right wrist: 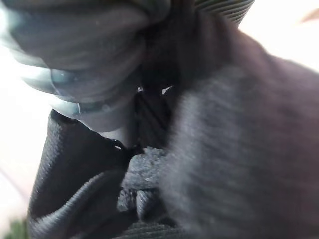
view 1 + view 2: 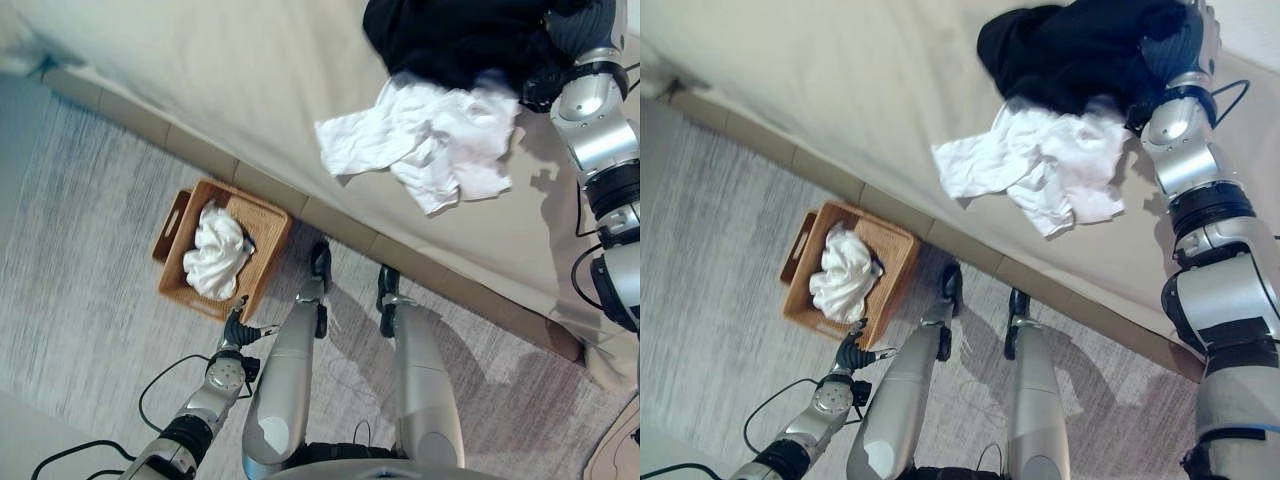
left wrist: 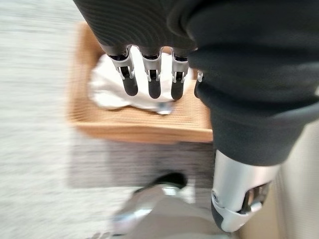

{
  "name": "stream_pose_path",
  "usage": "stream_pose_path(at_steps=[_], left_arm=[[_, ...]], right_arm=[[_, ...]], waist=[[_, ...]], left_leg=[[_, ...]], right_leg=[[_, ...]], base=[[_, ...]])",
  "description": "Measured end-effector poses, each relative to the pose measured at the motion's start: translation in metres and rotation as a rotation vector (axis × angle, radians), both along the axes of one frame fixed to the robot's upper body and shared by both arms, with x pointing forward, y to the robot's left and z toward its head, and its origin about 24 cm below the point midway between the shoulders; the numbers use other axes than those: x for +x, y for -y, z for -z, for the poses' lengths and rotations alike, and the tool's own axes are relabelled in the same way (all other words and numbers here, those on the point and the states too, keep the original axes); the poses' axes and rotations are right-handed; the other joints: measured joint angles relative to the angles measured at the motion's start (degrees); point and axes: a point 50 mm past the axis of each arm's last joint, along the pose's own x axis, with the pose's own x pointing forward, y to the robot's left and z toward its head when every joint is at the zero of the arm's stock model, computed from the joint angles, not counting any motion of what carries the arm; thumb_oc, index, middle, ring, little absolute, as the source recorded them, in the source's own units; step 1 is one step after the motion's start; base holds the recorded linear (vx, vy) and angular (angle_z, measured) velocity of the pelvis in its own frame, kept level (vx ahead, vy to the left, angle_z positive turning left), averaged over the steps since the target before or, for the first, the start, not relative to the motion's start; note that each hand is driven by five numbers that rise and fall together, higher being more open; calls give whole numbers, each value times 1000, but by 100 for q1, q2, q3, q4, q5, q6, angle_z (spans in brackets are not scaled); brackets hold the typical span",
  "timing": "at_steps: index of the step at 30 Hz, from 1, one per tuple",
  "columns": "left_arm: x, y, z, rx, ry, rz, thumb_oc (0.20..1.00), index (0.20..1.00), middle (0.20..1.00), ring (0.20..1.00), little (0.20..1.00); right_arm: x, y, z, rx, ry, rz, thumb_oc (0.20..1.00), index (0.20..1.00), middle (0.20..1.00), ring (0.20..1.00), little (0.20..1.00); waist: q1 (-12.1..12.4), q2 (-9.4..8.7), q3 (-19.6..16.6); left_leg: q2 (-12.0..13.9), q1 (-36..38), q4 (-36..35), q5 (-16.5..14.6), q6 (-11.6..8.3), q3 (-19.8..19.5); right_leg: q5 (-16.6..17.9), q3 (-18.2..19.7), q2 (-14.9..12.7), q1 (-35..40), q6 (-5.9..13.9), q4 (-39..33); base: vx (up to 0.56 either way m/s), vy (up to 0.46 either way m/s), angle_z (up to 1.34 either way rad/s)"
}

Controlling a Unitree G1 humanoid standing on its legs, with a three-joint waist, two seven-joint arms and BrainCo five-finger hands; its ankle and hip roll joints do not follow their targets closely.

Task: Pick up clothes into the bucket

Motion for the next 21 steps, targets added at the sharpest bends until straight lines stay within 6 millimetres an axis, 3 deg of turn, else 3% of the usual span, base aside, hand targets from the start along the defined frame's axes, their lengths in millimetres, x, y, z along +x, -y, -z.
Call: stream_pose_path(at_steps=[3,8,13,17,19,20,21], left_arm=[[1,-3,-2,6,7,-6,1000,1000,1000,1000,1000],[6,-14,-11,-5,46,-43,1000,1000,1000,1000,1000],[7,-14,-31,-45,132,-1,1000,1000,1000,1000,1000],[19,-3,-59,-94,239,86,1000,1000,1000,1000,1000],[27,-1,-90,-106,352,161,1000,1000,1000,1000,1000],[31,-1,-108,-115,413,184,1000,1000,1000,1000,1000],[31,-1,-116,-120,441,200,1000,1000,1000,1000,1000]], right_arm=[[-9,2,-14,-17,76,-2,200,200,200,200,200],[-36,18,-45,-17,222,13,200,200,200,200,200],[-54,34,-61,0,294,31,200,200,200,200,200],[-65,38,-70,7,340,18,200,200,200,200,200],[-72,41,-72,25,374,-2,200,200,200,200,200],[-72,40,-68,28,364,-27,200,200,200,200,200],[-71,38,-66,26,355,-46,200,200,200,200,200]], waist=[[-32,-91,-17],[-179,-163,-61],[-198,-156,-423],[-326,-94,-843],[-319,-94,-981],[-327,-87,-1224],[-322,-89,-1314]], left_leg=[[42,670,-184,-116,-24,273],[7,1350,-640,-80,-39,361],[-6,2130,-1133,1,-9,375],[-7,2585,-1378,34,9,280],[22,2877,-1519,16,-21,272],[33,2973,-1602,-12,-57,282],[36,3033,-1649,-7,-55,281]], right_leg=[[83,197,51,602,69,-339],[205,264,22,1272,112,-810],[320,250,19,2023,209,-1275],[339,102,0,2587,222,-1662],[366,78,32,2912,235,-1883],[364,66,44,3031,235,-2002],[369,63,58,3092,238,-2063]], base=[[63,33,-48],[90,30,-13],[115,18,-6],[104,5,10],[134,10,4],[137,4,-1],[106,4,-2]])
